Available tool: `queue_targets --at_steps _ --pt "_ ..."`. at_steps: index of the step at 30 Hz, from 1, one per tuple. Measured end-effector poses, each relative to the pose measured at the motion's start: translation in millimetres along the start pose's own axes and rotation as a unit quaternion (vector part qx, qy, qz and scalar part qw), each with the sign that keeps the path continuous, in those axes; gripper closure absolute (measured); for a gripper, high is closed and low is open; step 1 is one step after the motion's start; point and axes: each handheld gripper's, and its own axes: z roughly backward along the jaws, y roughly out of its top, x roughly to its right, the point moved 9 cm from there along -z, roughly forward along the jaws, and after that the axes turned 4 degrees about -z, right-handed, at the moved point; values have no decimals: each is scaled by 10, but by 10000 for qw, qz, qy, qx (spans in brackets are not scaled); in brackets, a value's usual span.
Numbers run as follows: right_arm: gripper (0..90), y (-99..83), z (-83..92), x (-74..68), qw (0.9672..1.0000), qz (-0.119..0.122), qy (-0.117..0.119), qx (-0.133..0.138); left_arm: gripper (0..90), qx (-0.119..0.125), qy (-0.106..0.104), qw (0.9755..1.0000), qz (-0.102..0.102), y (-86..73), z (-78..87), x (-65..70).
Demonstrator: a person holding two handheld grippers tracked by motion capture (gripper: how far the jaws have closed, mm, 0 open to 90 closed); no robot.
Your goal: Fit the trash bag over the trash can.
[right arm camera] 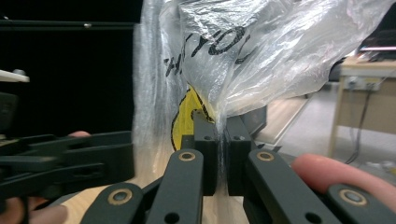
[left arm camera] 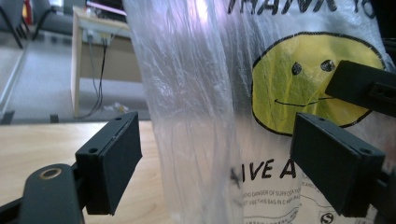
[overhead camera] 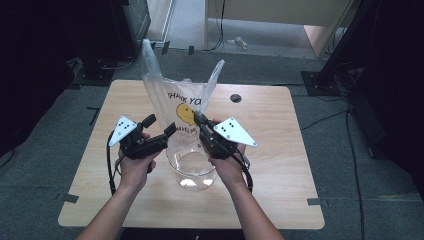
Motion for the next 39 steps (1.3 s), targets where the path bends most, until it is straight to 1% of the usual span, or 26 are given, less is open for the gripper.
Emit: queue_targets --at_steps 1,2,3,4,5,6,8,10,12,14,15,16,18,20,21,22,24,25,26,27,29,31,32,34,37,39 --pt "880 -15 -6 -8 10000 -61 68 -38 368 -47 46 10000 -16 -14 -7 -9" --pt "880 -31 -7 -18 9998 -117 150 -101 412 -50 19 10000 -19 -20 -11 -6" --pt "880 -43 -3 -22 9996 -127 207 -142 511 -51 -31 10000 -24 -25 -9 2" --pt "879 -50 6 -24 9995 -121 253 -171 588 -48 -49 9999 -86 -29 -2 6" --pt "877 -57 22 -26 9993 -96 301 -199 645 -45 -52 9999 -143 -34 4 16" --pt "875 -62 41 -21 9993 -60 311 -208 718 -39 -86 9998 -191 -38 10 28" --pt "875 -77 79 8 9993 43 286 -221 818 -38 -173 9993 -323 -60 31 70" --pt "875 -98 116 44 9993 152 268 -225 874 -50 -213 9988 -446 -90 46 101" --pt "870 -135 154 79 9990 243 271 -266 889 -80 -301 9982 -514 -128 60 139" --pt "861 -180 200 107 9986 300 301 -308 883 -119 -409 9975 -564 -174 80 180" --pt "858 -208 226 118 9984 322 297 -344 841 -141 -526 9970 -553 -194 96 205" --pt "857 -234 251 129 9982 373 303 -369 754 -141 -616 9968 -496 -205 103 224" --pt "845 -280 295 131 9975 440 335 -433 558 -199 -784 9962 -308 -220 123 246" --pt "815 -337 343 113 9961 591 424 -509 410 -152 -693 9971 -280 -187 144 223" --pt "784 -366 363 99 9950 682 474 -562 362 -96 -623 9977 -266 -153 158 202" --pt "748 -399 381 78 9936 763 543 -631 334 -38 -576 9981 -220 -112 169 184" --pt "638 -467 415 25 9894 962 752 -786 293 57 -491 9986 -211 -21 190 153" --pt "572 -490 430 2 9874 1095 805 -814 295 124 -500 9985 -205 24 197 150" --pt "525 -507 445 -14 9859 1211 797 -833 318 159 -523 9982 -233 57 202 152" --pt "494 -521 458 -26 9845 1297 801 -869 377 199 -520 9980 -286 80 209 159" --pt "417 -532 492 -62 9828 1361 881 -888 526 212 -528 9974 -434 85 217 183" --pt "378 -523 530 -83 9819 1388 946 -877 654 88 -450 9973 -568 33 207 198" --pt "355 -514 544 -81 9822 1378 936 -865 700 60 -443 9972 -597 3 204 201" --pt "341 -486 563 -48 9840 1312 842 -859 778 -4 -365 9973 -643 -60 200 185" --pt "326 -431 584 18 9875 1150 710 -815 838 -42 -356 9977 -578 -121 203 167" --pt "328 -387 599 65 9899 1031 586 -781 865 -61 -365 9973 -634 -147 209 179"
